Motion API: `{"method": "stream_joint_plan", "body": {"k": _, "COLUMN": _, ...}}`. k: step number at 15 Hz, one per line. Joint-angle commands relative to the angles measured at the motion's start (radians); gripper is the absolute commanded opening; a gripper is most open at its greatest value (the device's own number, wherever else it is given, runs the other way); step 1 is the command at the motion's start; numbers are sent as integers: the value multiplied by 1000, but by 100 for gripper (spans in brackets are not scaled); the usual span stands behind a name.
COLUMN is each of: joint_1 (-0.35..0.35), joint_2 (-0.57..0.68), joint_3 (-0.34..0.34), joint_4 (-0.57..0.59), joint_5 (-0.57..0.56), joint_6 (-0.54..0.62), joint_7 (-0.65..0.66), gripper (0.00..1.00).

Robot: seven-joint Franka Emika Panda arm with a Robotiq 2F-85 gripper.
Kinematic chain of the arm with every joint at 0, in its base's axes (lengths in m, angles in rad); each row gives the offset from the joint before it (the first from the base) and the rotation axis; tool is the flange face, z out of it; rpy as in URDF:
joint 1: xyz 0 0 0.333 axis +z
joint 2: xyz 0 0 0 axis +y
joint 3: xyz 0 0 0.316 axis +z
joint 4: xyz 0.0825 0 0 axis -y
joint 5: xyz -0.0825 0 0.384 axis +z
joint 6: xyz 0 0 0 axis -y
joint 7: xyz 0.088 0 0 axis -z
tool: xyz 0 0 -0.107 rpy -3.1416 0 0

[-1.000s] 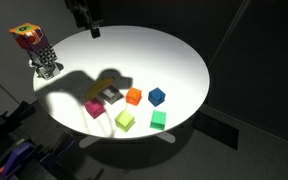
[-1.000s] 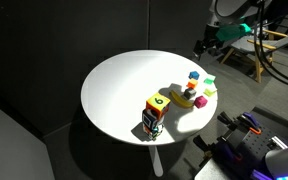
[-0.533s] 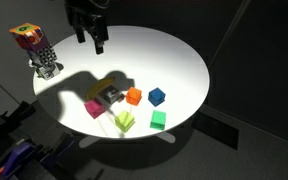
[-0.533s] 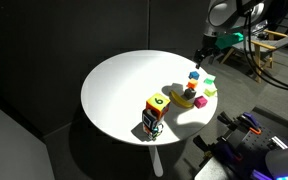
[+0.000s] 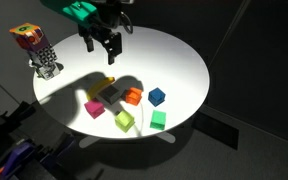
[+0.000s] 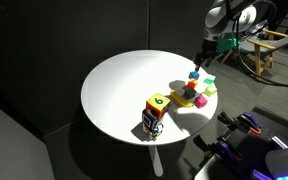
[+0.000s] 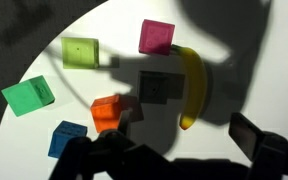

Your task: Put the orange block on the grey block

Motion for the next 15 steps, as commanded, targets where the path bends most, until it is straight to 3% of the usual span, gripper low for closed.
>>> {"method": "stream_joint_plan", "body": {"k": 1, "joint_1": -40, "joint_2": 79, "joint_3": 7, "joint_4": 73, "joint_5": 73, "joint_6": -10, "joint_7": -109, "gripper": 100}}
{"method": "stream_joint_plan", "body": {"k": 8, "joint_1": -83, "joint_2": 189, "joint_3": 0, "joint_4": 162, "joint_5": 44, "joint_6": -15, "joint_7": -129, "gripper": 100}}
{"method": "stream_joint_plan", "body": {"k": 15, "joint_1": -71, "joint_2": 293, "joint_3": -7, "joint_4": 230, "joint_5": -29, "joint_6": 14, "joint_7": -73, "gripper": 100}}
